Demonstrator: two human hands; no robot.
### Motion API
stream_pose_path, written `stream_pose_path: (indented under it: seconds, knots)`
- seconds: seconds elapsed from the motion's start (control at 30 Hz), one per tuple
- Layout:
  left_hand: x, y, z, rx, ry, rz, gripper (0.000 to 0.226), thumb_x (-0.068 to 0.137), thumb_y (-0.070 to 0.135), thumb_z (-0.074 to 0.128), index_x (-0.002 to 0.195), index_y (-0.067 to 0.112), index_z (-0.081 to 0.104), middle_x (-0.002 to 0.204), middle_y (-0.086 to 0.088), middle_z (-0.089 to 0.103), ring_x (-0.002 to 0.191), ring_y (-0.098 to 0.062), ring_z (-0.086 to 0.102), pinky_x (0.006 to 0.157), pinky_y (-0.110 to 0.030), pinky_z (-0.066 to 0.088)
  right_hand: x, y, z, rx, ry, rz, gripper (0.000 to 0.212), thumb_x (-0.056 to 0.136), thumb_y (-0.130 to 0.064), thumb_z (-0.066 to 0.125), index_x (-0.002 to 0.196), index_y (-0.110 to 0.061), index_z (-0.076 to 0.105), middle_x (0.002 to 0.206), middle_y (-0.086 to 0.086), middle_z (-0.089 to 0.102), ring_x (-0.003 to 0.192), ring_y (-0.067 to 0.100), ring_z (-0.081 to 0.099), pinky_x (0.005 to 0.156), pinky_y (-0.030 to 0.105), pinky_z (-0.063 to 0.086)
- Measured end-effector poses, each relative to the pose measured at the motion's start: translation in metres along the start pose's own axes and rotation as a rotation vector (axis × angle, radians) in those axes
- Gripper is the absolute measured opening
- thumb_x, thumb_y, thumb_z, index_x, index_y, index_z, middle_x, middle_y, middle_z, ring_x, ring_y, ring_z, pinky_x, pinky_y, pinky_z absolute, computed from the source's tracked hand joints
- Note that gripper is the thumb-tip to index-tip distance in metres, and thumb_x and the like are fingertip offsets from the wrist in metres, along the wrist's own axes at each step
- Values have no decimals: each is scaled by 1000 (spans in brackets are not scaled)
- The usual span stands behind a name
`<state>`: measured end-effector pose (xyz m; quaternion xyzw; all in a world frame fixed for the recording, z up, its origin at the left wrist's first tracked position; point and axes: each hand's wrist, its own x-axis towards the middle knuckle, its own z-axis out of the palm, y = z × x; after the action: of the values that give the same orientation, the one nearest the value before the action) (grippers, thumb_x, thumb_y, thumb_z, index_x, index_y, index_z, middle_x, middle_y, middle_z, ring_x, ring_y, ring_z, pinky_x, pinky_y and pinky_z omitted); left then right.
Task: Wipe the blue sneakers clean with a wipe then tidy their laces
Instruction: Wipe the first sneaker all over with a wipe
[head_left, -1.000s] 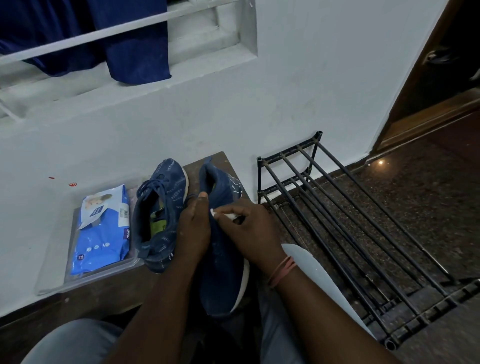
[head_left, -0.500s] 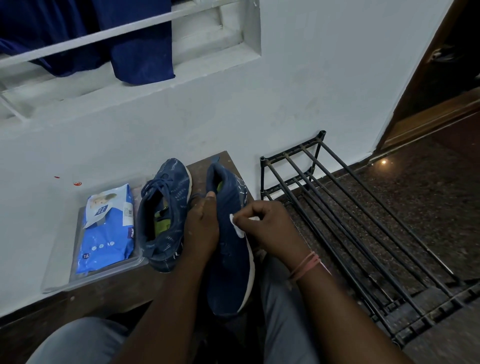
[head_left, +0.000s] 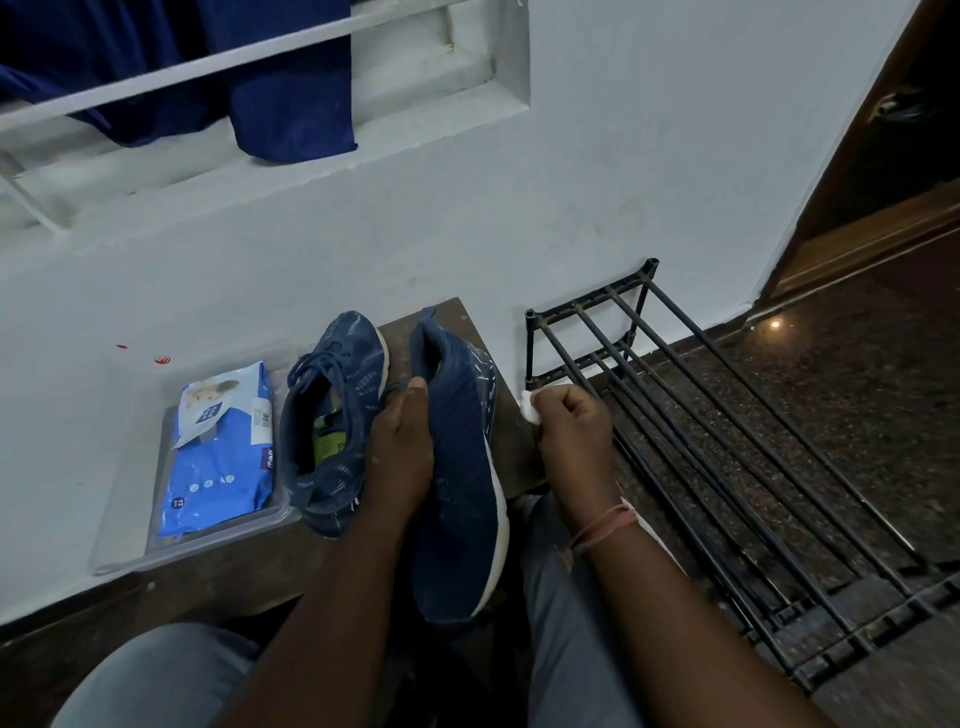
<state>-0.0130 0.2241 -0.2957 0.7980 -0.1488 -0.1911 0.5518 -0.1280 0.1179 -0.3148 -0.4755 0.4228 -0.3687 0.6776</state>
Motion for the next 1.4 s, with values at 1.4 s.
stream_pose_path:
  seconds: [1.4]
  knots:
    - [0,-3,8,183,-18,142,55,96,62,33,97,17,64,93,-5,69,86,-18,67,85,-48,53,-10,12,7,-357,-253,-201,9,89,-29,74,81,-24,71,75,-4,70,72,11,68,72,41,60]
